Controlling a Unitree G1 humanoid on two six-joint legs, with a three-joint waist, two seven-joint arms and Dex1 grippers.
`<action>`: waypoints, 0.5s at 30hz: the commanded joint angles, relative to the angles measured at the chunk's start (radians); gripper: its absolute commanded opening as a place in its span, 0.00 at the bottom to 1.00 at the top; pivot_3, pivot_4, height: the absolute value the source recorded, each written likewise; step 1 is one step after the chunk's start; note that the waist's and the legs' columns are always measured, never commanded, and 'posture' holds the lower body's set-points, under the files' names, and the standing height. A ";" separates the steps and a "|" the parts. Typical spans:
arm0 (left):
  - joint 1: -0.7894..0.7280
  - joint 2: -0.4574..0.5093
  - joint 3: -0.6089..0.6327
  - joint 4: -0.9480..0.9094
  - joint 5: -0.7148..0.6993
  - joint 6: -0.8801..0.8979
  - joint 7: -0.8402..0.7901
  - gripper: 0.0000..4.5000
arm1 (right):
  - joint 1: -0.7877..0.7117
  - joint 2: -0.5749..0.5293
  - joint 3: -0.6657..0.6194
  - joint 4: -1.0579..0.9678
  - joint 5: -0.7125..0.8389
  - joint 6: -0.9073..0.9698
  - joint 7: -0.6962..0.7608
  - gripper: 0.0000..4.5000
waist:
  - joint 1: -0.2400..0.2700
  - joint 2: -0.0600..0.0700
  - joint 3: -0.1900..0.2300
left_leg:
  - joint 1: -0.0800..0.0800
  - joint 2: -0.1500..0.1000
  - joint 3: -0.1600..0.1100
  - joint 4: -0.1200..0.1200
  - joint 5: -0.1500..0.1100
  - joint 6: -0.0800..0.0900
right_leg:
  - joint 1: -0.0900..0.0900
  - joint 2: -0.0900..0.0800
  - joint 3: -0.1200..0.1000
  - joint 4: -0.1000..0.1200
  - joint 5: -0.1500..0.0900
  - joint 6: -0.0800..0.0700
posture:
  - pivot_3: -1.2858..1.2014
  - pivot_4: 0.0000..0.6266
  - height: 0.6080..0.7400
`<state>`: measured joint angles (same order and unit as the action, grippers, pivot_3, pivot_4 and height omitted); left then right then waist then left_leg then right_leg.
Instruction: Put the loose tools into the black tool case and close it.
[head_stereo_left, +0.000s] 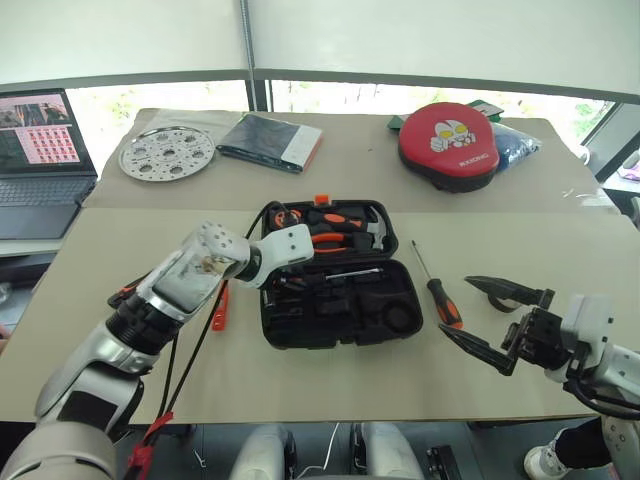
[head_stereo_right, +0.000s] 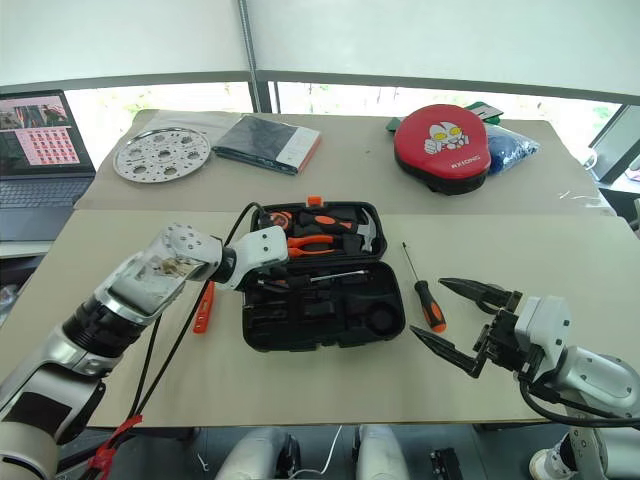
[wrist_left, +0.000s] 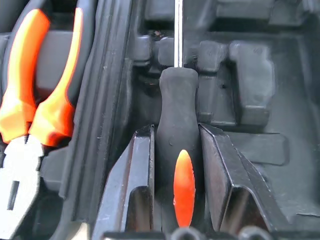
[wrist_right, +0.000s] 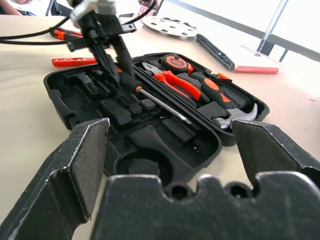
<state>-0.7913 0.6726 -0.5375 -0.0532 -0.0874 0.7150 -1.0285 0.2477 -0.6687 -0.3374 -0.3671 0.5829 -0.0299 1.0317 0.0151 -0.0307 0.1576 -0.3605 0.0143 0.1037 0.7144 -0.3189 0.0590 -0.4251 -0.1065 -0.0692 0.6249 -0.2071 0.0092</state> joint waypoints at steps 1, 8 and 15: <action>-0.023 -0.006 0.001 0.006 0.051 -0.026 0.009 0.18 | 0.022 0.018 -0.011 -0.034 0.011 -0.037 0.016 1.00 | 0.000 0.000 0.000 | 0.000 0.000 0.000 0.000 0.000 0.000 | 0.000 0.000 0.000 0.000 0.000 0.000 | 0.52 0.24 1.00; -0.019 -0.035 0.001 0.033 0.100 -0.056 0.018 0.18 | 0.038 0.037 0.005 -0.044 0.019 -0.038 0.028 1.00 | 0.001 0.000 0.000 | -0.001 -0.001 0.000 0.002 -0.001 0.002 | 0.000 -0.001 0.001 0.000 0.000 0.001 | 0.52 0.24 1.00; 0.036 -0.136 0.197 0.014 -0.025 -0.134 0.059 0.67 | 0.057 0.047 0.016 -0.053 0.028 -0.024 0.038 1.00 | 0.014 0.001 0.000 | -0.004 -0.001 -0.001 0.007 -0.002 0.004 | -0.001 -0.002 0.000 0.001 0.000 0.002 | 0.52 0.24 1.00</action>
<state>-0.7441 0.5457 -0.4344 -0.0085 -0.0654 0.6259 -0.9873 0.2964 -0.6261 -0.3152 -0.3850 0.5874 -0.0478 1.0672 0.0290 -0.0300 0.1579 -0.3660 0.0137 0.1019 0.7225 -0.3215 0.0633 -0.4264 -0.1087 -0.0692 0.6261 -0.2066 0.0119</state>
